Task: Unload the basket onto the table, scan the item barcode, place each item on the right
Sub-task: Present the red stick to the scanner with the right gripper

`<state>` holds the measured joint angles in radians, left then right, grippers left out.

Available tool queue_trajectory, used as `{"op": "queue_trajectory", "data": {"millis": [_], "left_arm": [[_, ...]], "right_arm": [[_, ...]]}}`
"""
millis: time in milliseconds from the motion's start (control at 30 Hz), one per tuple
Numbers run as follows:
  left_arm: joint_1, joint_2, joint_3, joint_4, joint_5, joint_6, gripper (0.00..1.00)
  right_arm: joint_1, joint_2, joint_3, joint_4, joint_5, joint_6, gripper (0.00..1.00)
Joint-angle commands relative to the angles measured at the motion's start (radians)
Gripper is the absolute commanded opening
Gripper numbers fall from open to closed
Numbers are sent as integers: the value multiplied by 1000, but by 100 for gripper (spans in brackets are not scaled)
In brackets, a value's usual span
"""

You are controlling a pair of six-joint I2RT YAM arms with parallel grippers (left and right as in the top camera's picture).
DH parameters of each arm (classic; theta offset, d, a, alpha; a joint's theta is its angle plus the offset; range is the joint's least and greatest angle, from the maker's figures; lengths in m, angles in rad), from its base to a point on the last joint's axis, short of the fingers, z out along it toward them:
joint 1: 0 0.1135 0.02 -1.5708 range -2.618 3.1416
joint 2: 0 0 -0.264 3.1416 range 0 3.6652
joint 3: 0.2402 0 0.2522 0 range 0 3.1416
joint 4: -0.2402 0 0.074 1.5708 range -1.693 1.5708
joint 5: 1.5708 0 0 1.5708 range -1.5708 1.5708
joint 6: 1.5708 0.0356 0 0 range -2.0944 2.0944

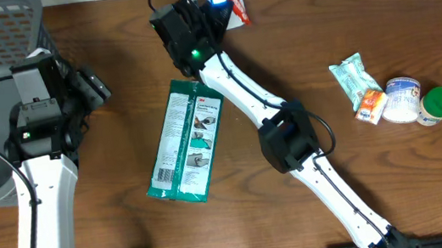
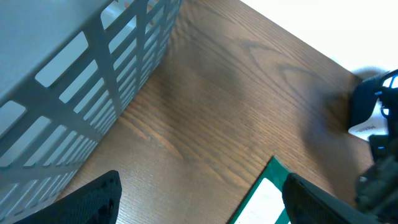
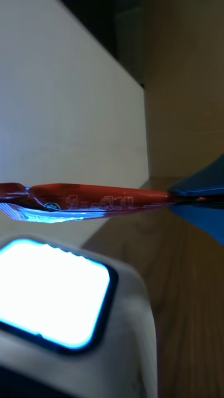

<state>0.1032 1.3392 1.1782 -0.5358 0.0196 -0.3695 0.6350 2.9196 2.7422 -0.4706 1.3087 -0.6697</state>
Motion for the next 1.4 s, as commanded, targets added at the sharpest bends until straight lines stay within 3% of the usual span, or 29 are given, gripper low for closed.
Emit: {"op": "queue_trajectory", "data": {"millis": [0, 333, 733, 1367], "left_arm": [[4, 2, 11, -1, -10, 2, 84], [4, 2, 11, -1, -10, 2, 84], [4, 2, 11, -1, -10, 2, 84], [4, 2, 11, -1, -10, 2, 84]], "right_arm": [[-14, 28, -10, 7, -55, 11, 1], [-14, 28, -21, -35, -216, 11, 1], [-72, 28, -22, -66, -112, 11, 1], [-36, 28, -22, -98, -147, 11, 1]]}}
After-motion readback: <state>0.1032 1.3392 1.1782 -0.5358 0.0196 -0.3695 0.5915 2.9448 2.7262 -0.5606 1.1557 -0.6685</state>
